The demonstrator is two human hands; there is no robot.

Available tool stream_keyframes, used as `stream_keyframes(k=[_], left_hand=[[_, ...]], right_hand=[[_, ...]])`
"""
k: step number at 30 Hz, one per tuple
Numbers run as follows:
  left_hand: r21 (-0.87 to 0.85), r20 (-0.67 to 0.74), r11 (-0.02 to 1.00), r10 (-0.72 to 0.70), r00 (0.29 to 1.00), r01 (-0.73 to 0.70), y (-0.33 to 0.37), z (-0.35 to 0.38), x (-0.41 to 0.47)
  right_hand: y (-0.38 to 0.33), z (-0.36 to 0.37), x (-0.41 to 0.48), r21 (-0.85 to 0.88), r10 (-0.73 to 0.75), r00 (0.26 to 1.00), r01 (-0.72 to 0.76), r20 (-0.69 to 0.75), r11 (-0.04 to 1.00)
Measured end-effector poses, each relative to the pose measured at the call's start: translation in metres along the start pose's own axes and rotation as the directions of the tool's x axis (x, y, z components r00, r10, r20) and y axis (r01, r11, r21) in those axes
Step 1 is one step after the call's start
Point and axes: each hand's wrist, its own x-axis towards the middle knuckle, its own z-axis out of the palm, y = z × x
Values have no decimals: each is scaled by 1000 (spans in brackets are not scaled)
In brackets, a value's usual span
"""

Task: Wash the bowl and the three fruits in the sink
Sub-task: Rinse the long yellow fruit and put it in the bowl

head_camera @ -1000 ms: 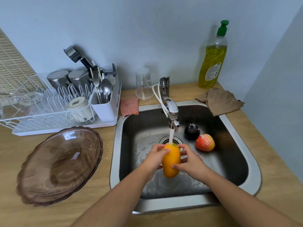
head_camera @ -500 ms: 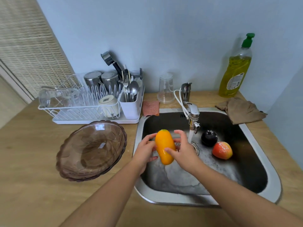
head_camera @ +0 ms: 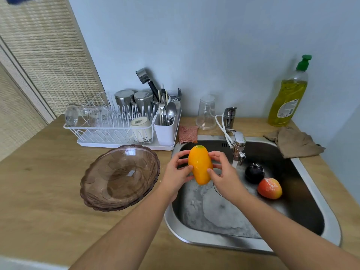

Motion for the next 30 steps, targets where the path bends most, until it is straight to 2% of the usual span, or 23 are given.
stream_keyframes(k=[21, 28, 30], left_hand=[[-16, 8, 999, -39, 999, 39, -14, 3, 6], [-3, 8, 998, -60, 998, 60, -21, 4, 6], [11, -3, 998, -61, 998, 61, -22, 5, 8]], right_hand=[[15, 3, 3, -12, 39, 999, -39, -11, 999], [23, -1, 3, 4, 79, 997, -79, 2, 997], [27, -1, 4, 54, 107, 994, -107, -2, 993]])
